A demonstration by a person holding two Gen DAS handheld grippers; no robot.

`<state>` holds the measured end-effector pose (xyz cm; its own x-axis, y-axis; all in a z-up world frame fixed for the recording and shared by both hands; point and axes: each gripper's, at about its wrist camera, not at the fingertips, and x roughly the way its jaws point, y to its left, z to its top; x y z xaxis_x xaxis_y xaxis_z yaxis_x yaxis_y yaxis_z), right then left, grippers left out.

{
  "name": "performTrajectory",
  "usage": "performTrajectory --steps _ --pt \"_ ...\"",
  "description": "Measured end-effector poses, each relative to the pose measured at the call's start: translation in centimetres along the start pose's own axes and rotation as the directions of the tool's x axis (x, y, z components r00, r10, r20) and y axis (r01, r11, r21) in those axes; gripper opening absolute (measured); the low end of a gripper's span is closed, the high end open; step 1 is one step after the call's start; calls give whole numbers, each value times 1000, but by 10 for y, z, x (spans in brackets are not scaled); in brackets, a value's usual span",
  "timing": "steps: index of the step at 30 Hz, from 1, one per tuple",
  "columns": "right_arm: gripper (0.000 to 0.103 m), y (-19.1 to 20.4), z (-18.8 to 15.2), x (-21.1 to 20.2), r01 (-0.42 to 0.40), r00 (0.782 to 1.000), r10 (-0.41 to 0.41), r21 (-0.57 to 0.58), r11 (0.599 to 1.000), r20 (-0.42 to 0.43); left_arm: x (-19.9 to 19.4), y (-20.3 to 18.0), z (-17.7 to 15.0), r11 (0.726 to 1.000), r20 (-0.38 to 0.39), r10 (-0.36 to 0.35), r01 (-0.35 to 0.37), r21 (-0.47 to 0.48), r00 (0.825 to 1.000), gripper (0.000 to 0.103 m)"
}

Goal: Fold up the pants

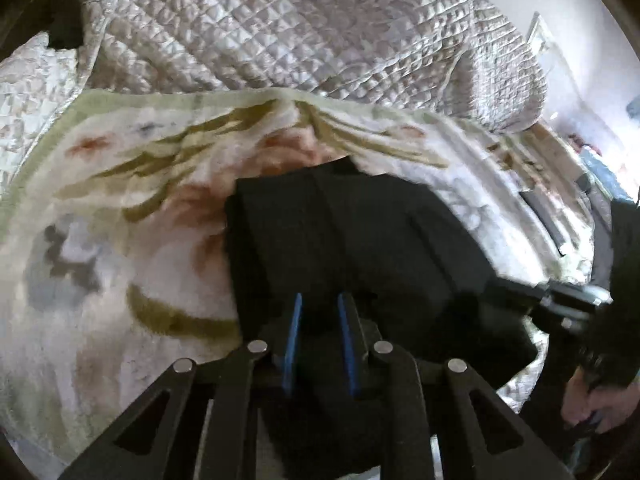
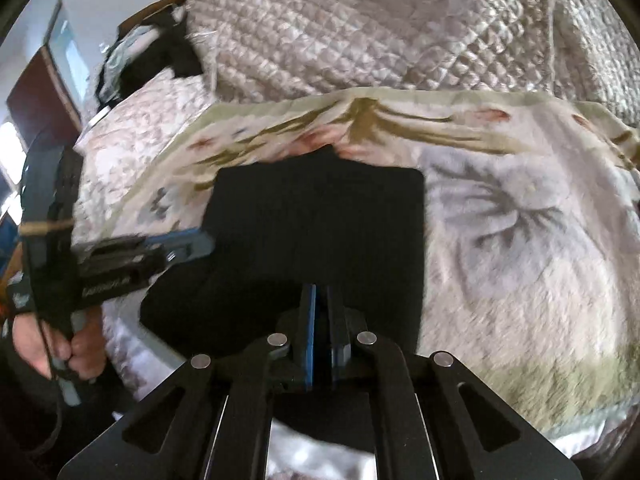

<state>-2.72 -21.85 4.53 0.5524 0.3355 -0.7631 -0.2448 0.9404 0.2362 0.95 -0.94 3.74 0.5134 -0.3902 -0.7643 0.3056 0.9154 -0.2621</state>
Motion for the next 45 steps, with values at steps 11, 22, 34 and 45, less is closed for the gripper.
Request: performTrajectory --steps 11,22,34,45 --pt "5 8 15 13 1 1000 -3 -43 999 -31 -7 9 10 996 51 34 -30 -78 998 22" --pt "13 1 36 23 67 998 -67 -24 997 -16 2 12 17 990 46 108 -103 -97 993 30" --pt "38 -28 13 -4 30 1000 -30 95 995 -1 -8 34 8 983 47 12 -3 -185 999 60" --pt "47 -57 2 14 -102 993 112 208 973 -38 9 41 -5 956 2 -163 159 -246 987 64"
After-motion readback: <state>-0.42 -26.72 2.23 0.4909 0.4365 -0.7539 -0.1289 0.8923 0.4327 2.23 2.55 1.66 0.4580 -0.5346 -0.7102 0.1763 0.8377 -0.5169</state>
